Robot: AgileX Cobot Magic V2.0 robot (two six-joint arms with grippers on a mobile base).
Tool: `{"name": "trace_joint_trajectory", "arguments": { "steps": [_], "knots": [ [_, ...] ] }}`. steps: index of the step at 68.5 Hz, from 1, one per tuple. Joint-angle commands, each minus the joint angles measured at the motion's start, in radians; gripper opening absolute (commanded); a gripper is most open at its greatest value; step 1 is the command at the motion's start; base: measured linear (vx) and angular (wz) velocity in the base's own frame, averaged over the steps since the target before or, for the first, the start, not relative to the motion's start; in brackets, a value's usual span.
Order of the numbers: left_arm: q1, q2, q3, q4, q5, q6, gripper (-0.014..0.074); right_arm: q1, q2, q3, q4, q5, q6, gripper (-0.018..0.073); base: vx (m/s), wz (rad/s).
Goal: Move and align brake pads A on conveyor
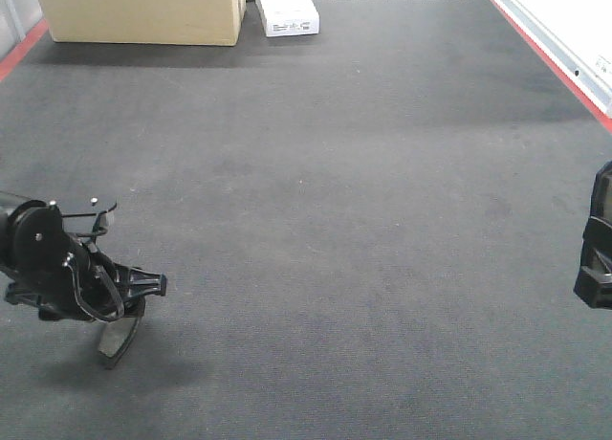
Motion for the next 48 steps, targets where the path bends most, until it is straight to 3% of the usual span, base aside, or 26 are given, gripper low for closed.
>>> {"name": "trace_joint_trajectory", "arguments": {
  "steps": [1, 13, 25, 39, 48],
  "knots": [
    [-0.005, -0.074, -0.030, -0.001, -0.013, 0.036, 0.0535, -0.004, -0.001, -0.035, -0.004, -0.096, -0.004, 0.0033, 0.00, 0.00],
    [-0.005, -0.180, -0.020, -0.001, 0.048, 0.071, 0.0533, -0.004, -0.001, -0.035, -0.004, -0.097, -0.004, 0.0033, 0.00, 0.00],
    [-0.028, -0.359, 0.091, -0.001, 0.019, 0.073, 0.0494, -0.004, -0.001, -0.035, -0.004, -0.097, -0.004, 0.0033, 0.00, 0.00],
    [-0.055, -0.615, 0.238, -0.021, 0.010, 0.069, 0.0385, -0.004, -0.001, -0.035, -0.004, -0.097, -0.004, 0.0033, 0.00, 0.00],
    [-0.055, -0.793, 0.311, -0.045, 0.013, 0.070, 0.0267, -0.004, -0.001, -0.035, -0.004, -0.097, -0.004, 0.0033, 0.00, 0.00]
  ]
}}
